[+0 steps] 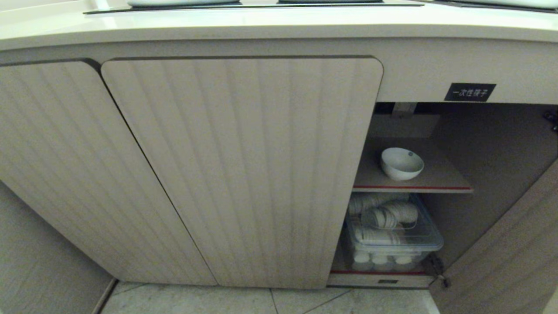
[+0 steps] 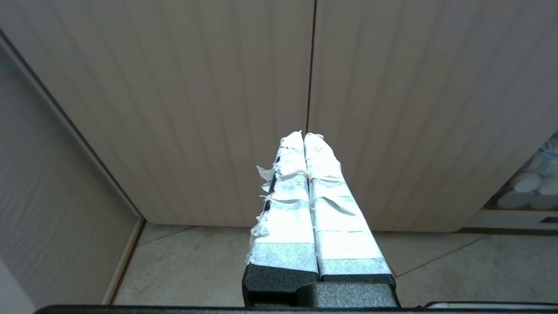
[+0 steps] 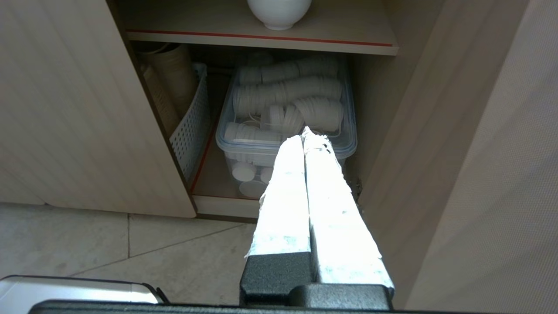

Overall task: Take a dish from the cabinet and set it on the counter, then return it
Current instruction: Take the bowl from the cabinet

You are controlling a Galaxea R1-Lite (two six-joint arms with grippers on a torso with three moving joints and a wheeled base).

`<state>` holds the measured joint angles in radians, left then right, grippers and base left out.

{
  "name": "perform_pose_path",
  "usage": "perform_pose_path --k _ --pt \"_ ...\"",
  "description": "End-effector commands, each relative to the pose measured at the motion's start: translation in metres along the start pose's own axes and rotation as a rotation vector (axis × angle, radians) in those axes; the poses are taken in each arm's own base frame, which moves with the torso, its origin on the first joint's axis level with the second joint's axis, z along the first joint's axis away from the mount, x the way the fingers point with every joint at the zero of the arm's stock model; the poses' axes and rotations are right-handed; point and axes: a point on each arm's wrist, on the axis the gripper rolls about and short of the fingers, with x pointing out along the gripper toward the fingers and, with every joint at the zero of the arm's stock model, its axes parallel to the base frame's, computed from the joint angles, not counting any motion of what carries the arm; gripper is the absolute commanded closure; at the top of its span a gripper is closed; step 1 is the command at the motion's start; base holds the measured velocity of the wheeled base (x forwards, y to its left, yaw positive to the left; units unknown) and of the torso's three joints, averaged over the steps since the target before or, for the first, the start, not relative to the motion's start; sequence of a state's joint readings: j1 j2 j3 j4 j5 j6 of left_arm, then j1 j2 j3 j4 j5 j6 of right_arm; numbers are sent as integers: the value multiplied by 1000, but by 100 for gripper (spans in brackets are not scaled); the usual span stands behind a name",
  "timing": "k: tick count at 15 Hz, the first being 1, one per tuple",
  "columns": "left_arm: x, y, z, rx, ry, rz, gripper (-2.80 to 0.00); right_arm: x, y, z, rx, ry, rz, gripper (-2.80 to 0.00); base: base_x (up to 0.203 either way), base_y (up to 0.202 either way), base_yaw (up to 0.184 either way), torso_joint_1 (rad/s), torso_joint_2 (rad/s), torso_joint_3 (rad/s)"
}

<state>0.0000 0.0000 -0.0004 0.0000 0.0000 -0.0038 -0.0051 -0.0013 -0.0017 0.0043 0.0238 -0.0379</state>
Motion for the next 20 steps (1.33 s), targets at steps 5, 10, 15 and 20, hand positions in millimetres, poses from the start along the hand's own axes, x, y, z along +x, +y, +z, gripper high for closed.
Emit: perform_pose_path --k 5,10,15,20 --pt "0 0 0 -1 -1 0 0 0 0 0 -5 0 1 0 0 0 0 0 0 0" --pt "0 0 0 -1 -1 0 0 0 0 0 -8 0 1 0 0 0 0 0 0 0" --pt "0 0 0 -1 -2 0 0 0 0 0 -8 0 1 0 0 0 0 0 1 5" --pt "0 0 0 -1 0 0 0 0 0 1 -8 -1 0 0 0 0 0 0 0 0"
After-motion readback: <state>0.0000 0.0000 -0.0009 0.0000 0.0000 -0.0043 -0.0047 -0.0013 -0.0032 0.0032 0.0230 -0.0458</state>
